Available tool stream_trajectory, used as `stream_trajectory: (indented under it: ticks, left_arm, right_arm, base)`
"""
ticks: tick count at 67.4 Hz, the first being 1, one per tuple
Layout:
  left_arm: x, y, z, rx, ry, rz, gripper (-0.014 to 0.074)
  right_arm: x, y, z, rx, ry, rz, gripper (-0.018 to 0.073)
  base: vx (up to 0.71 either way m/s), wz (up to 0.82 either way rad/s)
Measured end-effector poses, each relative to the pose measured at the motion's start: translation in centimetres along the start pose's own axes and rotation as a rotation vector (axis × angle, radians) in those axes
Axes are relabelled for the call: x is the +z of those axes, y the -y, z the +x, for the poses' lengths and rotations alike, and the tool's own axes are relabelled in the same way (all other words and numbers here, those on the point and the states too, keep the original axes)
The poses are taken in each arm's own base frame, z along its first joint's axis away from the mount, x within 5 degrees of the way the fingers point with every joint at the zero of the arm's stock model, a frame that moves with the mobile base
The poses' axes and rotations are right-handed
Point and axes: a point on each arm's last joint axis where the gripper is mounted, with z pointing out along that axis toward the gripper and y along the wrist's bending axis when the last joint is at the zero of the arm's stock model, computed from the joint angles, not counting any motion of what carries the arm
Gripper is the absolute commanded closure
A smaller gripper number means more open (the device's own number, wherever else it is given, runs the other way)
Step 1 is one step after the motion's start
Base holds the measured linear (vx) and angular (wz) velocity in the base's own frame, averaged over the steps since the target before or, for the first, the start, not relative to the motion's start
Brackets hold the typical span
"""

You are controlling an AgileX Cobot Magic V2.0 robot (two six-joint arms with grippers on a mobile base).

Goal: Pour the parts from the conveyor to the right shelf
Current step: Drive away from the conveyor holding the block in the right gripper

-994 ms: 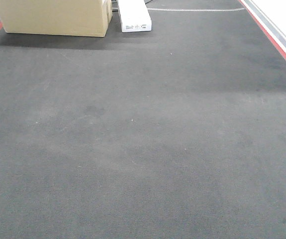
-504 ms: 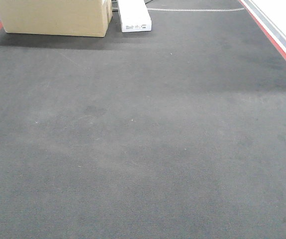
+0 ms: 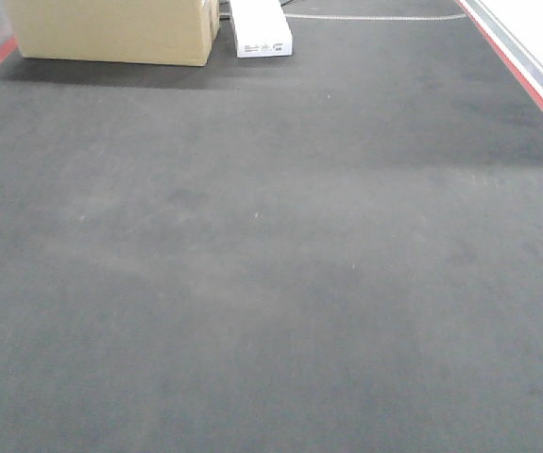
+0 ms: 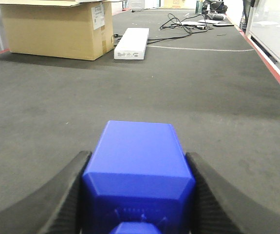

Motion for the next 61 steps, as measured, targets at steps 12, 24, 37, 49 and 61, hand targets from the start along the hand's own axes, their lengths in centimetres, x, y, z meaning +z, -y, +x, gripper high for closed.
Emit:
stream_trajectory:
  ticks: [12, 24, 37, 49, 61]
  left_arm:
    - [0.00, 0.00, 0.00, 0.000, 0.000, 0.000, 0.0603]
    - [0.00, 0.00, 0.00, 0.000, 0.000, 0.000, 0.0603]
    - [0.00, 0.00, -0.01, 0.000, 0.001, 0.000, 0.0603]
    - [0.00, 0.00, 0.00, 0.000, 0.000, 0.000, 0.0603]
    - [0.00, 0.00, 0.00, 0.000, 0.000, 0.000, 0.0603]
  right_arm:
    - [0.00, 0.00, 0.00, 0.000, 0.000, 0.000, 0.0567]
    - [0.00, 0.00, 0.00, 0.000, 0.000, 0.000, 0.0567]
    - [-0.01, 0.01, 0.00, -0.001, 0.001, 0.001, 0.0567]
    - [-0.01, 0.01, -0.01, -0.002, 0.002, 0.001, 0.0567]
    - [-0.01, 0.01, 0.00, -0.002, 0.001, 0.001, 0.0567]
  base:
    - [-0.27, -0.02]
    - [-0.38, 0.02]
    - [-0.43, 0.06]
    - [-0.44, 0.05]
    - [-0.43, 0.05]
